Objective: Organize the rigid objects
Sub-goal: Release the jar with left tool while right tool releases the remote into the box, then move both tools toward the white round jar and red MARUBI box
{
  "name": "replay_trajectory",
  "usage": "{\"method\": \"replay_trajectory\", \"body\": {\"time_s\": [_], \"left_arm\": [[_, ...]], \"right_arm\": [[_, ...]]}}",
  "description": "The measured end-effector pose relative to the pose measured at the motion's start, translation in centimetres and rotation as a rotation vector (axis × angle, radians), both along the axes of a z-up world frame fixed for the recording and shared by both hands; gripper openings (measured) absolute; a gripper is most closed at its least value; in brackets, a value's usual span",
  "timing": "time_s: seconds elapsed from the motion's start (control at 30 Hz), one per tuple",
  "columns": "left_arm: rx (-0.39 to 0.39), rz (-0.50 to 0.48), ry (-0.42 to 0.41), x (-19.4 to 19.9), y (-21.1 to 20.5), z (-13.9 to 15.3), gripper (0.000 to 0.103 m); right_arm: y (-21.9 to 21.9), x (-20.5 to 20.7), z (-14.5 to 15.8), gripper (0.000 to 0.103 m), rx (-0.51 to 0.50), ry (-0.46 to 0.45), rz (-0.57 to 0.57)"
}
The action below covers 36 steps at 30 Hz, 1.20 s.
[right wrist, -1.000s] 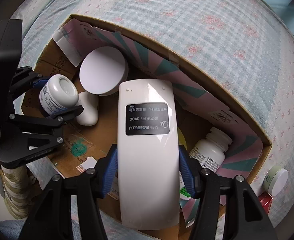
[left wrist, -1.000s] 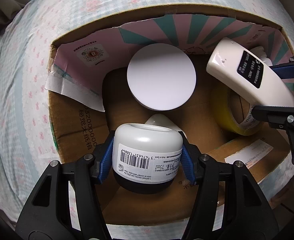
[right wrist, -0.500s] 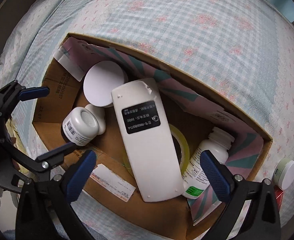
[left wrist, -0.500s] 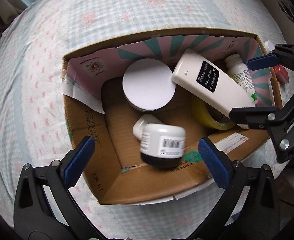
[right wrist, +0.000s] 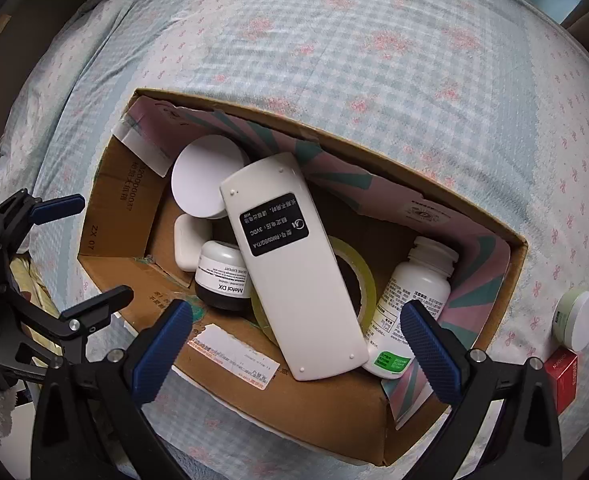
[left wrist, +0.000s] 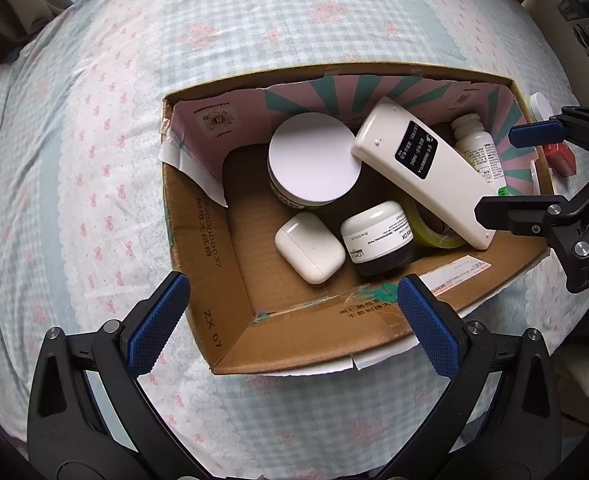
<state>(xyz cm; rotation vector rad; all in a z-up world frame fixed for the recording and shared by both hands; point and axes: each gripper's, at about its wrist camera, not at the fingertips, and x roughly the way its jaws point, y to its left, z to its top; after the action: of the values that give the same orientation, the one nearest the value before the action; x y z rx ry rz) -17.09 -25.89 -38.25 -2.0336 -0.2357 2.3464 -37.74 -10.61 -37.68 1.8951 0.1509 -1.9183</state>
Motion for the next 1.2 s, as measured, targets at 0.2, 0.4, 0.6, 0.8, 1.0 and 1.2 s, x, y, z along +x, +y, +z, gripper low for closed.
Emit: {"method": "replay_trajectory", "body": {"time_s": [0.2,0.4,0.6,0.8,1.0,1.2], "left_arm": [[-0.021,0.01,0.018,1.0,0.0,1.9,0.103],[-0.01,0.033,0.038,2.7,0.6,4.5,0.103],[0.001,0.049,0.076,3.9,2.2,7.4,0.103],[-0.012,0.031,0.146,3.9,5.7,11.1,0.103],[-0.034,-0.031,0.234,2.6,11.2,15.1,0.103],[-0.041,-0.148,0.24,-1.0,17.4,16.3,0.103]], "right_arm": [[-1.3,0.9,1.7,0.103,-0.008,0.009,0.014],[-0.5,2.9,4.9,0.103,-0.017,0.066,-0.012],[3.0,4.9,9.1,0.103,-0.043,0.133,-0.128],[8.2,7.8,12.9,0.103,-0.041,0.206,-0.211],[13.3,10.4,15.4,0.103,0.059,0.292,-0.207],[18.8,11.3,15.9,0.103,0.119,0.339,-0.202]]}}
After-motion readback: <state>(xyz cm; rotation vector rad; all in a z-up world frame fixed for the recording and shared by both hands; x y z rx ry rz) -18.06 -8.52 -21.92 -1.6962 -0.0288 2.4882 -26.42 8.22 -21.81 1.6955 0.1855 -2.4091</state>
